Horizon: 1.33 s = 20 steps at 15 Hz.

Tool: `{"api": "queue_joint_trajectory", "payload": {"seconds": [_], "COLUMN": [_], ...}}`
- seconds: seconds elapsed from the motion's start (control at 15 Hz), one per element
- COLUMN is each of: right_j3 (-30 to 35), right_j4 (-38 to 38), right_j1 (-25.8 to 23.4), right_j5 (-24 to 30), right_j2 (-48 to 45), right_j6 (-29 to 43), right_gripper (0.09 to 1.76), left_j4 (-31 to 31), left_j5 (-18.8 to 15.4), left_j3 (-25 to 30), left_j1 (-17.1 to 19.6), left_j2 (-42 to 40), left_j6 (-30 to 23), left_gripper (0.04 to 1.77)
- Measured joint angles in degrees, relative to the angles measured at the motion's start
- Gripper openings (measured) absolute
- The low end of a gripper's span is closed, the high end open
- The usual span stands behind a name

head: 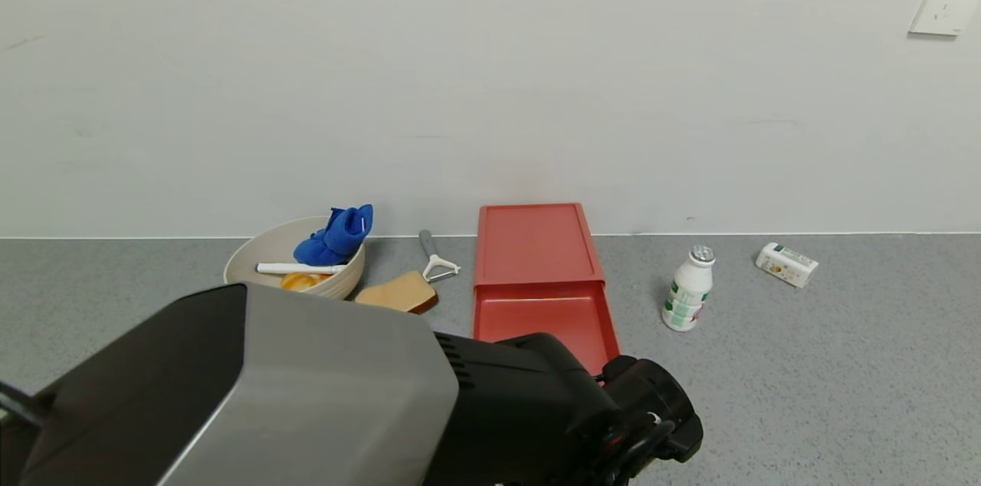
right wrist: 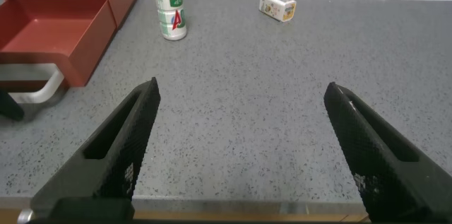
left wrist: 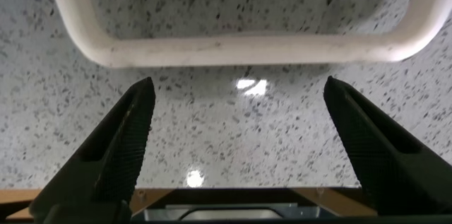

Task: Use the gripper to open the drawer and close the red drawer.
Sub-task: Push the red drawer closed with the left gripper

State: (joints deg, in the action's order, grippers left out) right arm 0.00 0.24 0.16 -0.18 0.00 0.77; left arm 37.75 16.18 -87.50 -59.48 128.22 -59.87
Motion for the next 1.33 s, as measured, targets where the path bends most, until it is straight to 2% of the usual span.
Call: {"api": "queue_joint_trajectory", "payload": {"seconds": [0.73, 1.0, 1.33], "right_j3": [0.0, 0.0, 0.0], "right_j4": [0.0, 0.0, 0.0], "right_j1": [0.0, 0.0, 0.0], "right_j5": [0.0, 0.0, 0.0], "right_j2": [0.0, 0.0, 0.0], "right_j6": [0.0, 0.0, 0.0], "right_gripper": [1.71, 1.71, 1.71], "left_j4": [-1.7, -1.7, -2.0], "left_j5": [3.3, 6.5, 6.7], "left_j3": [-1.0, -2.3, -4.2], "left_j1": [0.7, 1.5, 2.9], "left_j2": [0.7, 1.3, 1.9], "left_j6": [1.8, 3.1, 5.0], "left_gripper": [1.72, 1.72, 1.72]}}
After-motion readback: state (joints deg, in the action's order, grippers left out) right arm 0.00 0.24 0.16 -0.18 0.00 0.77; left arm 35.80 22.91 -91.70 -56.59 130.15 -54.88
